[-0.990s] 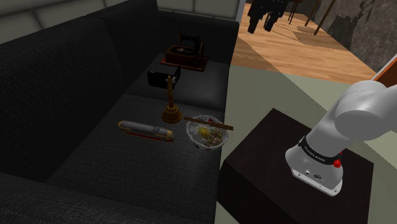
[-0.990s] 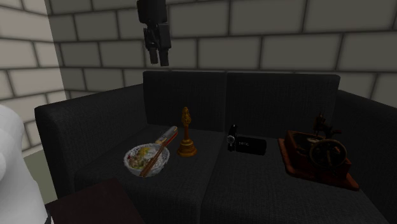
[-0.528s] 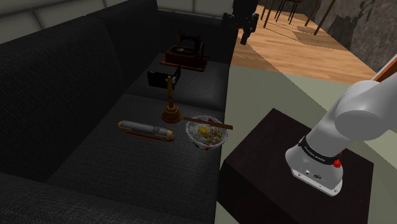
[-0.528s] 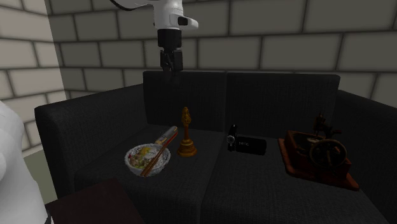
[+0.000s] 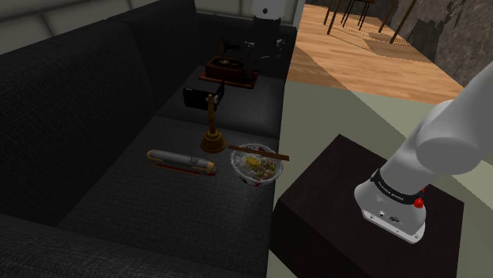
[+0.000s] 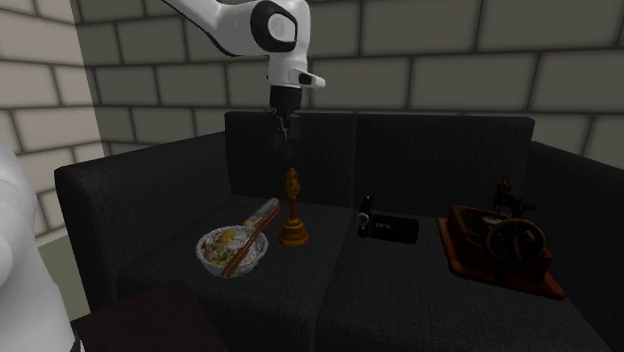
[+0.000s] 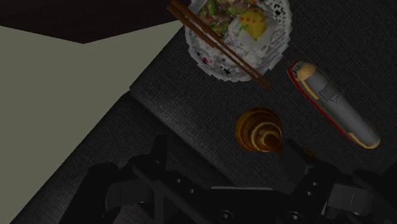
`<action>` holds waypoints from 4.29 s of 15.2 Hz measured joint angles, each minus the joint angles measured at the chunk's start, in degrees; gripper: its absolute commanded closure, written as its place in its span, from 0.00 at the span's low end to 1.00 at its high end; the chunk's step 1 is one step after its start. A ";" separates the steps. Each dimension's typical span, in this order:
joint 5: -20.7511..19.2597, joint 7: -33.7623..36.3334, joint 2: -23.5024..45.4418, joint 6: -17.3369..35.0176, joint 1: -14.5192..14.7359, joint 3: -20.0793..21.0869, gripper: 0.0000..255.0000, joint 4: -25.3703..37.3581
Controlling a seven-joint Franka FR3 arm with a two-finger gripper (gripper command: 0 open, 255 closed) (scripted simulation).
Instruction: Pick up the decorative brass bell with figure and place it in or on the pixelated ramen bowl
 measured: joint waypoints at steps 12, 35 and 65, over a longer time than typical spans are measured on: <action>-1.65 8.58 28.80 -0.07 2.93 1.11 0.00 21.08; -1.04 13.59 55.63 0.42 7.20 0.67 0.00 44.94; -0.28 14.72 50.09 -10.71 7.75 -0.20 1.00 47.27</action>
